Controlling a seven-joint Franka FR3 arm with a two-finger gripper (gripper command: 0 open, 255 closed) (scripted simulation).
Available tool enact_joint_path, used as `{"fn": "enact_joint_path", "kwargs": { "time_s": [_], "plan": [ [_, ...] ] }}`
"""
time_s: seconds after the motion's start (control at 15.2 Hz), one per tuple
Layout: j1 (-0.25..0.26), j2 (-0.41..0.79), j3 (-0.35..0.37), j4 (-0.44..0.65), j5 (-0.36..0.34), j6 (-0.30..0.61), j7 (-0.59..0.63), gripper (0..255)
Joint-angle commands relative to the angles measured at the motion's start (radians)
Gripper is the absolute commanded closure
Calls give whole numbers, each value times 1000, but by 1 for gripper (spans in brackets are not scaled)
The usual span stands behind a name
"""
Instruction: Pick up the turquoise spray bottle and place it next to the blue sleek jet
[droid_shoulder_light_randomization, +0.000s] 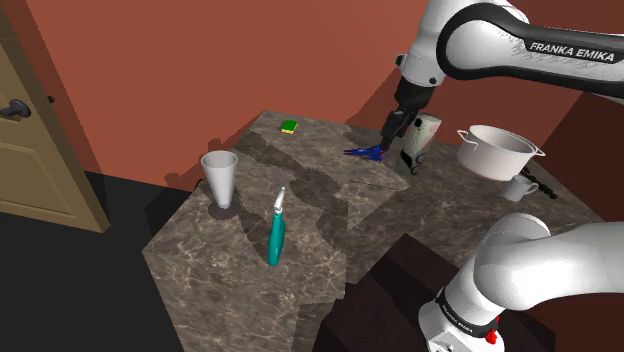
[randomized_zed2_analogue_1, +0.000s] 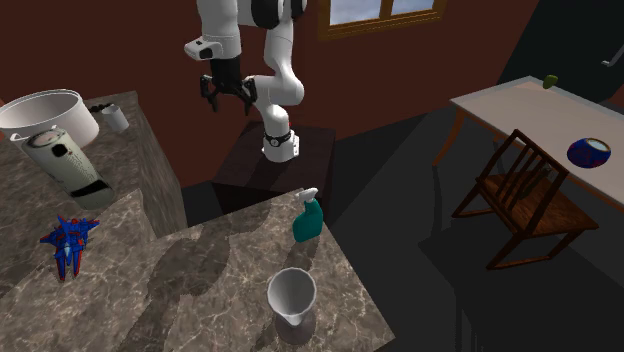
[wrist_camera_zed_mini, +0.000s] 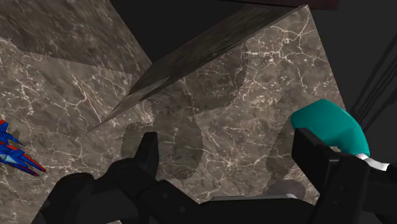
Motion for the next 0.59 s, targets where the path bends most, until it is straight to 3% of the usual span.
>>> {"fn": "enact_joint_path", "kwargs": {
  "time_s": [0.0,0.53],
  "plan": [
    [0,0,0,0,0,0,0,0],
    [-7,69,227,-43,108,88,387,0]
  ]
}}
